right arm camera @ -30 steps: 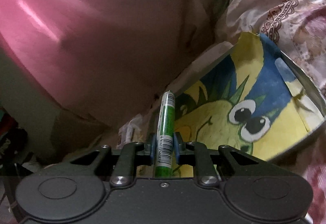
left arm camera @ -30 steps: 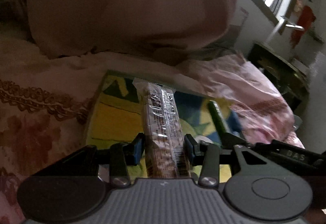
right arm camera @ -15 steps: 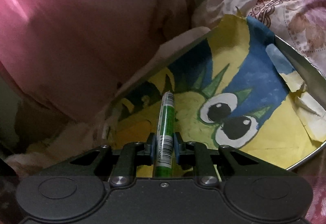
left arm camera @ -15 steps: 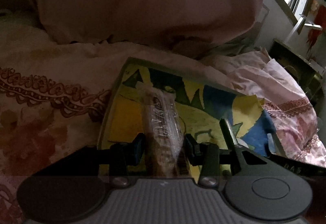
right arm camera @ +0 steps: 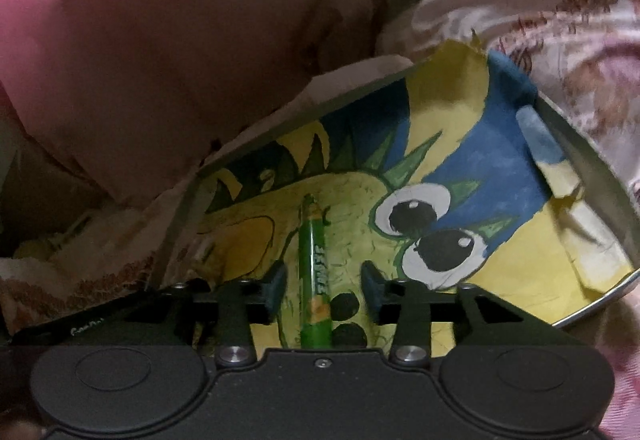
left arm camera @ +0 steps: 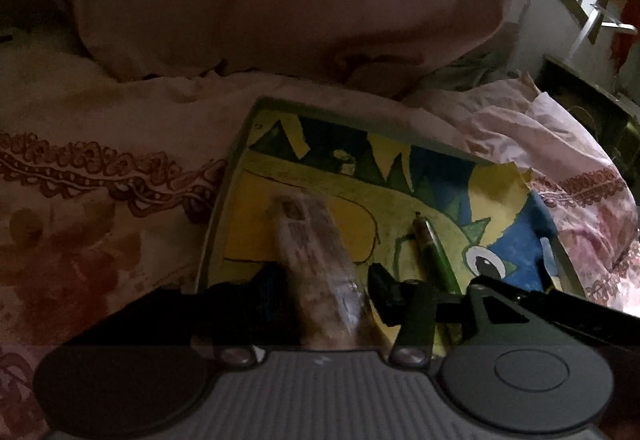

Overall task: Organize snacks
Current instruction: 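Open both tools to release the snacks in the tray and withdraw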

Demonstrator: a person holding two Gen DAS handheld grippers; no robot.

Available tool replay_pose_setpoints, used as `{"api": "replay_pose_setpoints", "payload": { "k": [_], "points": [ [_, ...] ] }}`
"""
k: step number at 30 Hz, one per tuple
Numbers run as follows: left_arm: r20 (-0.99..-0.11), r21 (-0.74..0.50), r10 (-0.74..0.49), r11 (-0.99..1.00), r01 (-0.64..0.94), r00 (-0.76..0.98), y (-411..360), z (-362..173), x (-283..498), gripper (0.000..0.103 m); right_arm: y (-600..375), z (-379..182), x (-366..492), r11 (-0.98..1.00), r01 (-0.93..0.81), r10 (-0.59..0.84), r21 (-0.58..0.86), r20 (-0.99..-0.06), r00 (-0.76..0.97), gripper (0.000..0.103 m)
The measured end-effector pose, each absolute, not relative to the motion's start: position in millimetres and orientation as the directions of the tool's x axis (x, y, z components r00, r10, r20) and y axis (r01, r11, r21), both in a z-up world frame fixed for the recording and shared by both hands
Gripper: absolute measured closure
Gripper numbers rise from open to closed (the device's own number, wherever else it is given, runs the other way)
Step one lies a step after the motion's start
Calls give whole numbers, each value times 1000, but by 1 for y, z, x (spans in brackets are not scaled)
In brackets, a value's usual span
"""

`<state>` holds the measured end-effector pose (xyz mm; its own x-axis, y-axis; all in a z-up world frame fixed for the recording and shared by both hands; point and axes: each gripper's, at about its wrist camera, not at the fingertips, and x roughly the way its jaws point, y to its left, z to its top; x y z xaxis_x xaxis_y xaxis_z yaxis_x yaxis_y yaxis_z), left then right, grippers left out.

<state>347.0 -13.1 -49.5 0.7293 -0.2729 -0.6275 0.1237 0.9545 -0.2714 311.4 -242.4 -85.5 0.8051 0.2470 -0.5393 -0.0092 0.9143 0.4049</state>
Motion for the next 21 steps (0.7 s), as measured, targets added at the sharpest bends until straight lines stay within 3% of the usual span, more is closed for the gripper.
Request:
{"api": "replay_pose_setpoints", "payload": {
  "k": [8, 21],
  "points": [
    [-595, -270, -262, 955, 118, 760, -11, -25, 320, 23, -242, -63, 277, 944, -46, 216, 327, -507, 834, 32],
    [-504, -206, -216, 970, 126, 836, -14, 32, 249, 1, -251, -14, 197, 982, -71, 142, 174, -438, 888, 8]
  ]
}}
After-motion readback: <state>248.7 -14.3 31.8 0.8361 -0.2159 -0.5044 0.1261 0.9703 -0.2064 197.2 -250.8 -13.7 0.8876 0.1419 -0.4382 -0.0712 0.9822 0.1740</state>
